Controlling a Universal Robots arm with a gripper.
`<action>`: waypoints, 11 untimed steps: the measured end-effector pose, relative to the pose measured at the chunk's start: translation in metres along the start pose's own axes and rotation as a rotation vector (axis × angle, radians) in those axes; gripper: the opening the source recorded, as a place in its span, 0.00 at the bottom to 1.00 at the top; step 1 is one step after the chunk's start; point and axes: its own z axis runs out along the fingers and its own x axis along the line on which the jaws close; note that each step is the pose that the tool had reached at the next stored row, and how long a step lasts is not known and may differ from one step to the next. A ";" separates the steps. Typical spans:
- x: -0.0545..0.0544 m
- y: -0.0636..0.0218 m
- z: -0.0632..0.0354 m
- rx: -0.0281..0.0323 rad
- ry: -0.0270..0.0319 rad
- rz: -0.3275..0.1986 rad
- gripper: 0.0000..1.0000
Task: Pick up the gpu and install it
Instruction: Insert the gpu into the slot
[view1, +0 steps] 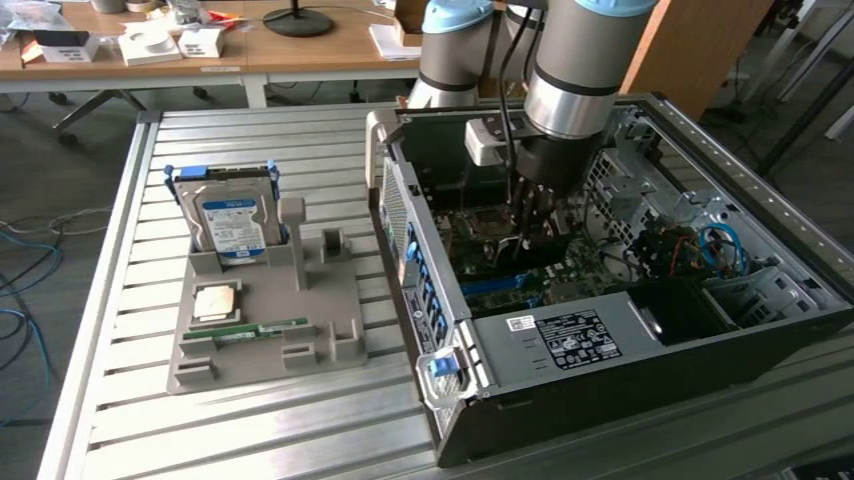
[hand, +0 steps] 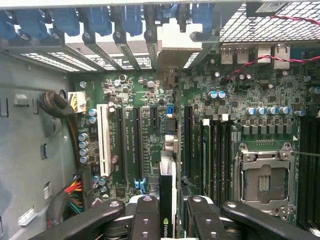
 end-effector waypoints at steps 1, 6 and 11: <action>0.000 0.0001 0.0002 -0.0002 0.0001 0.000 0.26; 0.001 0.0003 0.0018 -0.0016 0.0002 0.000 0.26; 0.001 0.0003 0.0041 -0.0025 0.0005 0.000 0.26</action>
